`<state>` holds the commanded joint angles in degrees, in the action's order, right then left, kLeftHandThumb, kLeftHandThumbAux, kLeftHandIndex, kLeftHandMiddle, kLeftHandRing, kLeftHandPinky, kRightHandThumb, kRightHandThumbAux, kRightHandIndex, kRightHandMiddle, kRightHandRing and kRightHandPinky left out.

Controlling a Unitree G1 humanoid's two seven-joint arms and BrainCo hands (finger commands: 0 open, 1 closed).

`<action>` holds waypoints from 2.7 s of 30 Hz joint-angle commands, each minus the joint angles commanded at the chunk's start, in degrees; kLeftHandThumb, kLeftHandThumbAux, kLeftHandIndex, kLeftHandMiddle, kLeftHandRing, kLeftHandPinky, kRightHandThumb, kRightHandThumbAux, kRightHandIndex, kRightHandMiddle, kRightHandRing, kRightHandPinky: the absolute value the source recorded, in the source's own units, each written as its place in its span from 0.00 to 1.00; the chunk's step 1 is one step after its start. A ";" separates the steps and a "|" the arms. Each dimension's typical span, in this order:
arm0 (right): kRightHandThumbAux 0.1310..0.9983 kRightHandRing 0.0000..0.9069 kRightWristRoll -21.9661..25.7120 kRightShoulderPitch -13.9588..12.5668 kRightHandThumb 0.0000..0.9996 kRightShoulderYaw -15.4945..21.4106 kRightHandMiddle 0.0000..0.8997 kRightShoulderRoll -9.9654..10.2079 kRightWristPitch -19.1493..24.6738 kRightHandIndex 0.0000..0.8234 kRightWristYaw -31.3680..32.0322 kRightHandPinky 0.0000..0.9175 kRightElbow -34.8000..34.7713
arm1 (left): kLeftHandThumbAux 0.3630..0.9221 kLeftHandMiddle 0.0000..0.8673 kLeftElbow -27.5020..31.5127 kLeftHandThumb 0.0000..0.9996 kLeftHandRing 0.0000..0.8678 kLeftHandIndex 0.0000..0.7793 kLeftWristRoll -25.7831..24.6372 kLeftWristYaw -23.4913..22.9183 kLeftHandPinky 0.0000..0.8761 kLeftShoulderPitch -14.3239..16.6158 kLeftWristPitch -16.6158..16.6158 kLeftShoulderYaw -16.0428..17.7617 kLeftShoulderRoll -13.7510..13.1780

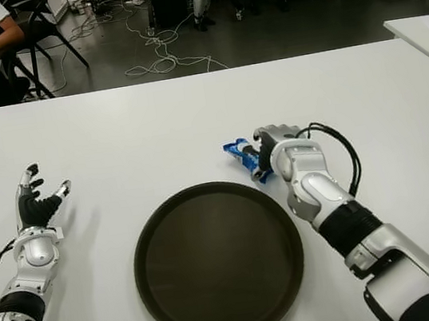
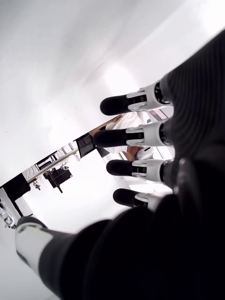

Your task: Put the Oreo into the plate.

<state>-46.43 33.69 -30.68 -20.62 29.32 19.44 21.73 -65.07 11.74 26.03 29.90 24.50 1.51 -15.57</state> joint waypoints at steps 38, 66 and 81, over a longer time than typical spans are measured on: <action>0.74 0.21 1.63 4.45 0.00 2.02 0.21 2.18 -1.81 0.19 -0.94 0.15 5.98 | 0.62 0.16 -0.15 0.21 0.17 0.09 0.55 0.10 0.18 -0.18 0.90 -0.32 -0.33; 0.66 0.08 5.08 9.75 0.00 6.07 0.10 6.68 -1.51 0.08 -6.69 0.00 13.40 | 0.59 0.16 -0.02 0.22 0.18 0.09 0.90 0.70 0.21 -0.13 -0.02 -0.56 -0.23; 0.65 0.02 7.58 13.67 0.00 6.37 0.06 8.46 -4.90 0.02 -10.59 0.00 24.76 | 0.61 0.16 0.08 0.22 0.17 0.10 1.14 1.27 0.19 -0.17 0.06 -0.61 -0.22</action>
<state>-38.85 47.36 -24.30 -12.15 24.43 8.85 46.50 -64.99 12.88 27.30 29.73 24.56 0.89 -15.79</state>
